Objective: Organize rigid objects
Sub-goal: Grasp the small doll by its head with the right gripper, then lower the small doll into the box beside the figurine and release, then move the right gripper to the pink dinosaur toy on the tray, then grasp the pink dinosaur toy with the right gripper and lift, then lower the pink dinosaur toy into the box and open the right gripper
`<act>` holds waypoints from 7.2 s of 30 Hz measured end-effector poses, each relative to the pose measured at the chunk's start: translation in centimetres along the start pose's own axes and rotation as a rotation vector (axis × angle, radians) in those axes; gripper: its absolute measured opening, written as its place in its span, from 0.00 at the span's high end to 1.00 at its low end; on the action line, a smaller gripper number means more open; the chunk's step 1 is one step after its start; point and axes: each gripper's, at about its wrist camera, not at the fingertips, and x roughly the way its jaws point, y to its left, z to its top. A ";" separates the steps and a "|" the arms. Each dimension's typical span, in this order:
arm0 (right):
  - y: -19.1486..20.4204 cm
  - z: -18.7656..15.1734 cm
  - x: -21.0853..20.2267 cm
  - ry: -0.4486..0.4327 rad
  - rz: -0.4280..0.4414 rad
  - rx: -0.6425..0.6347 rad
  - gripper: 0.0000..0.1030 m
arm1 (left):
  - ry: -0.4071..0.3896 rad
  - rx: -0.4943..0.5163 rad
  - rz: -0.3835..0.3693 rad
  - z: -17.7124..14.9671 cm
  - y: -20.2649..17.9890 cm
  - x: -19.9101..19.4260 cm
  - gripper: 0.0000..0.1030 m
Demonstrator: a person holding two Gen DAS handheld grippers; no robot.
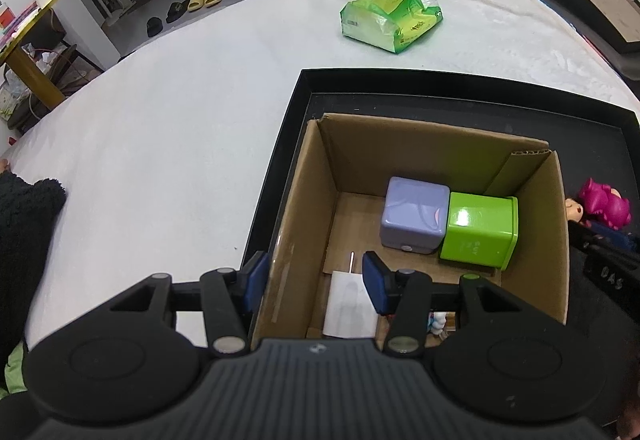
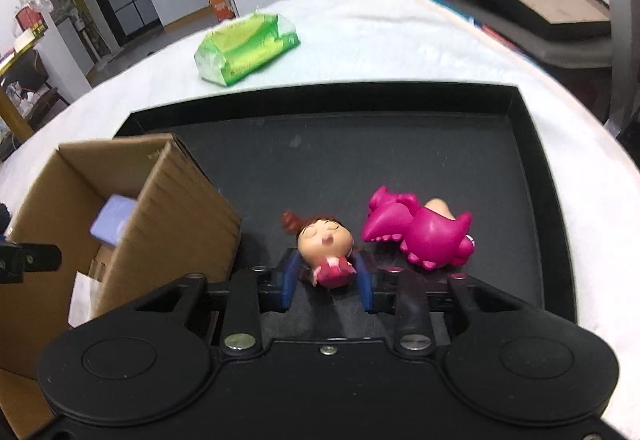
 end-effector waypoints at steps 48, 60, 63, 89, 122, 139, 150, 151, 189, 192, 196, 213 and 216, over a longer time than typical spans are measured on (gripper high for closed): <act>7.7 1.9 -10.2 -0.271 0.112 -0.088 0.78 | -0.031 -0.012 -0.129 -3.6 5.8 -1.2 0.52; 10.8 1.7 -8.4 -0.227 0.125 -0.162 0.78 | -0.032 -0.019 -0.223 -4.8 6.2 -0.4 0.90; 11.4 1.4 -7.9 -0.216 0.134 -0.177 0.78 | -0.041 -0.014 -0.227 -4.7 6.0 -0.5 0.90; 9.3 1.5 -8.1 -0.271 0.006 -0.137 0.56 | -0.016 0.001 -0.168 -4.0 5.6 -0.9 0.86; 0.6 1.6 -2.9 -0.156 -0.203 0.043 0.17 | -0.001 0.015 -0.047 -0.8 2.0 -0.4 0.73; -3.0 0.7 1.8 -0.031 -0.222 0.123 0.13 | 0.002 0.048 0.031 1.1 -0.3 1.7 0.62; -2.9 0.7 1.0 -0.040 -0.183 0.130 0.38 | -0.027 0.031 0.022 1.1 0.1 1.4 0.68; -2.9 0.8 0.7 -0.046 -0.179 0.132 0.38 | -0.031 0.033 0.020 1.0 0.2 1.3 0.70; 6.5 1.4 -9.0 -0.208 0.040 -0.087 0.38 | 0.082 0.014 -0.157 -4.5 5.2 0.3 0.89; 7.7 1.2 -9.2 -0.200 0.087 -0.128 0.38 | 0.085 0.012 -0.177 -4.5 5.4 0.2 0.90; 9.0 0.8 -9.3 -0.181 0.137 -0.191 0.38 | 0.091 0.006 -0.191 -4.4 5.6 0.2 0.91; 12.9 -1.8 -8.1 -0.033 0.198 -0.398 0.36 | 0.104 -0.007 -0.207 -4.3 6.0 0.3 0.91; 13.1 -2.4 -7.6 -0.017 0.166 -0.426 0.35 | 0.102 0.003 -0.204 -4.3 5.8 0.3 0.91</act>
